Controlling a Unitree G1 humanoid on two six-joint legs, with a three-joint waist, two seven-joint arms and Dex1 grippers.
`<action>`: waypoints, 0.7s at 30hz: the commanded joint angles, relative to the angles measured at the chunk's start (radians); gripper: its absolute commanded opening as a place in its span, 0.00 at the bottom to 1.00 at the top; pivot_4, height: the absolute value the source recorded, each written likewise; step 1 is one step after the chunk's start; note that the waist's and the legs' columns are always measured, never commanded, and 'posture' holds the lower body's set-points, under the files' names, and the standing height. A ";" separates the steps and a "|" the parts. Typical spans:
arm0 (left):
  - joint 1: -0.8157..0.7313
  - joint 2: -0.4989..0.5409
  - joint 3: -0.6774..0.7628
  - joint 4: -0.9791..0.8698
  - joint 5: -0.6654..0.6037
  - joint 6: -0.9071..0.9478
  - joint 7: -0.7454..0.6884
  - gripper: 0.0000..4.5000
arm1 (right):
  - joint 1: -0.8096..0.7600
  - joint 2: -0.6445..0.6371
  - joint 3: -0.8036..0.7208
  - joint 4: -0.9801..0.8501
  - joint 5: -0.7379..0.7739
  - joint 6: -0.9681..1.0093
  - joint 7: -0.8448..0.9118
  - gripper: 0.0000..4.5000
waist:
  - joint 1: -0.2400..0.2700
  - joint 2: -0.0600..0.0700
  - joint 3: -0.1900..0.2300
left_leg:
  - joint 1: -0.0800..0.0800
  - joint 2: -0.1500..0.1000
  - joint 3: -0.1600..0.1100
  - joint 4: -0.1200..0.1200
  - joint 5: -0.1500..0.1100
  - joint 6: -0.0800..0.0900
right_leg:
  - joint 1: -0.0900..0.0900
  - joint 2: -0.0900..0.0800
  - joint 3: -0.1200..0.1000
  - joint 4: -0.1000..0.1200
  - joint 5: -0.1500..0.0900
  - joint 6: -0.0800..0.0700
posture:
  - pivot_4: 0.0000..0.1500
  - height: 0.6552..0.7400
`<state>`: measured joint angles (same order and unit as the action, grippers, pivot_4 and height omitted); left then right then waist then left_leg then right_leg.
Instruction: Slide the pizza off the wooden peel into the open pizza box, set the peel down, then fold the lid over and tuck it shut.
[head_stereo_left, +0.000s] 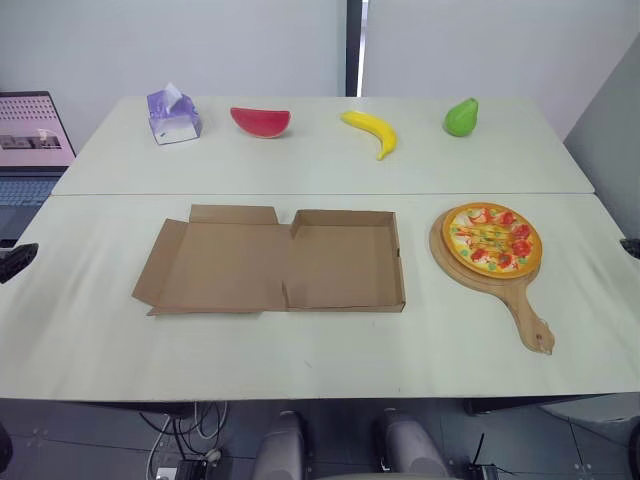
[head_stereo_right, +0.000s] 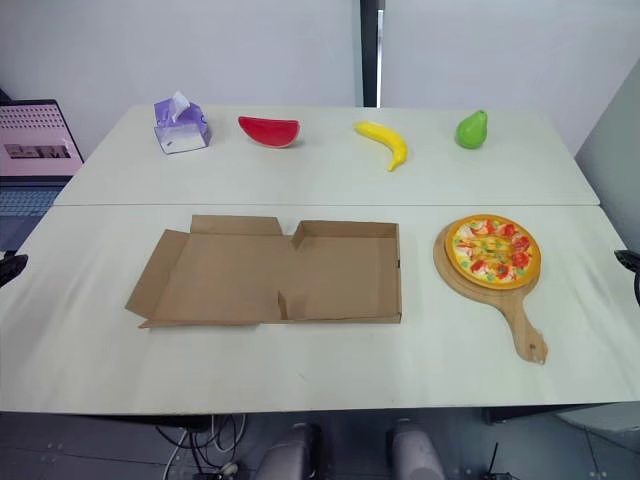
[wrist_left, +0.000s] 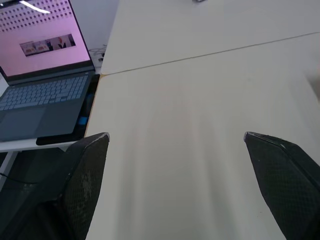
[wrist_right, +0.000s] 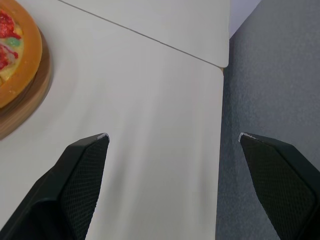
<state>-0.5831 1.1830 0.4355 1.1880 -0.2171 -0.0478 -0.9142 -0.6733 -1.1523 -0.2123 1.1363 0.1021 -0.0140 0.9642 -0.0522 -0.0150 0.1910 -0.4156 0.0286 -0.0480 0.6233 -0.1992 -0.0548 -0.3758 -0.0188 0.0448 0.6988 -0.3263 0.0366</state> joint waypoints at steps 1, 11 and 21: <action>-0.067 0.002 -0.025 -0.085 -0.011 0.010 -0.057 1.00 | 0.031 -0.008 -0.034 -0.069 0.032 0.011 0.016 0.99 | 0.002 0.000 0.000 | 0.000 0.000 0.000 0.000 0.000 0.000 | 0.000 0.000 0.000 0.000 0.000 0.000 | 1.00 1.00; -0.173 -0.275 -0.232 -0.824 -0.217 0.405 -0.284 1.00 | 0.378 0.034 -0.173 -0.516 0.169 0.234 0.042 0.99 | 0.020 0.000 0.000 | -0.002 0.000 -0.001 0.005 0.000 0.000 | 0.002 0.000 0.000 0.001 0.000 0.001 | 1.00 1.00; -0.204 -0.503 -0.510 -1.412 -0.396 0.615 -0.374 1.00 | 0.901 0.264 -0.375 -1.404 0.360 0.671 -0.115 0.99 | 0.003 0.002 -0.002 | 0.000 0.001 -0.002 0.004 0.000 0.000 | 0.004 0.003 0.001 0.000 0.000 0.001 | 1.00 1.00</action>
<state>-0.8002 0.6736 -0.0647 -0.1479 -0.5845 0.5617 -1.2641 0.2184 -0.8986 -0.5563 -0.1584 0.4293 0.6153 0.8822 -0.0497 -0.0129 0.1887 -0.4156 0.0295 -0.0506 0.6278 -0.1991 -0.0548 -0.3721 -0.0157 0.0457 0.6988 -0.3263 0.0377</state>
